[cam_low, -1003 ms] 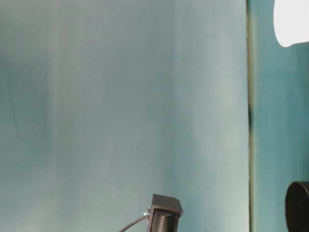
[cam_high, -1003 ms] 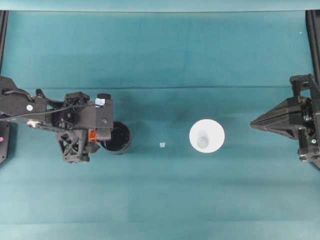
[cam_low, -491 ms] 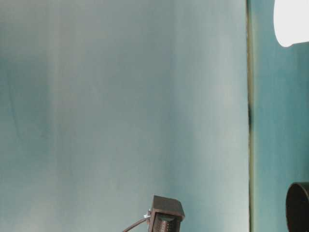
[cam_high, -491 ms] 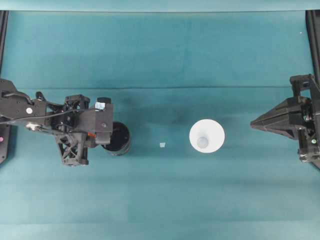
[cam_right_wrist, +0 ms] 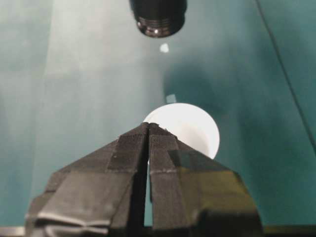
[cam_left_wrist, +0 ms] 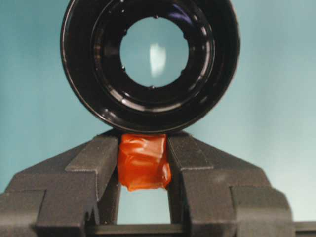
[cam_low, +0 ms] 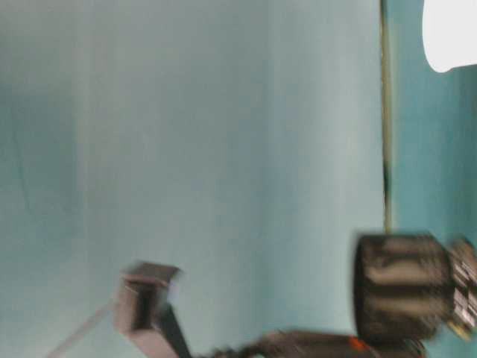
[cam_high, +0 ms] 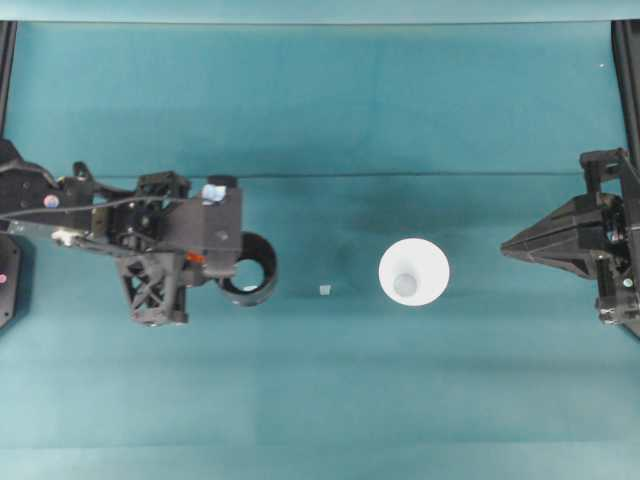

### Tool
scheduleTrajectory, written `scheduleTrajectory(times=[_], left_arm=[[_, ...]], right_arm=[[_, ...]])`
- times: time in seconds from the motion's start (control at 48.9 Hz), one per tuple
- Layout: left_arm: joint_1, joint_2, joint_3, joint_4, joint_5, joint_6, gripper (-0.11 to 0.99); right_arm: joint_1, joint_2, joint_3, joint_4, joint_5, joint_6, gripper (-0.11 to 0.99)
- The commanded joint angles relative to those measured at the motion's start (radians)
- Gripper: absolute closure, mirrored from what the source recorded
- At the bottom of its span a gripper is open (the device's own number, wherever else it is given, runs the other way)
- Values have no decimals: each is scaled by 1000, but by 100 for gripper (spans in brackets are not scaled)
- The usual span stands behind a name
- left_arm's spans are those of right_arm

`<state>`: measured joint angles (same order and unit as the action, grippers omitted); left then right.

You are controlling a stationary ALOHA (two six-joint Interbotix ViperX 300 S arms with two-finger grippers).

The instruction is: Put the paper cup into the moved red handle cup holder.

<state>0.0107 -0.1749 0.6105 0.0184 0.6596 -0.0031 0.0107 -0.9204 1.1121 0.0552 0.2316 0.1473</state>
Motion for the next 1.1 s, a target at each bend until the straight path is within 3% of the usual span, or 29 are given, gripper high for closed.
scheduleTrajectory(times=[0.0, 0.368, 0.491, 0.655, 1.085], left_arm=[[-3, 17, -60, 3, -2, 2, 61], [0, 181, -210, 5, -31, 8, 61], [-2, 221, -242, 5, -31, 49, 61], [2, 270, -253, 5, -31, 97, 61], [25, 336, -224, 5, -109, 98, 61]], right_arm=[[0, 6, -21, 2, -5, 8, 97], [0, 6, -23, 2, -5, 6, 97], [0, 6, -23, 2, -5, 6, 97], [0, 6, -23, 2, -5, 8, 97], [2, 6, -21, 2, -5, 6, 97]])
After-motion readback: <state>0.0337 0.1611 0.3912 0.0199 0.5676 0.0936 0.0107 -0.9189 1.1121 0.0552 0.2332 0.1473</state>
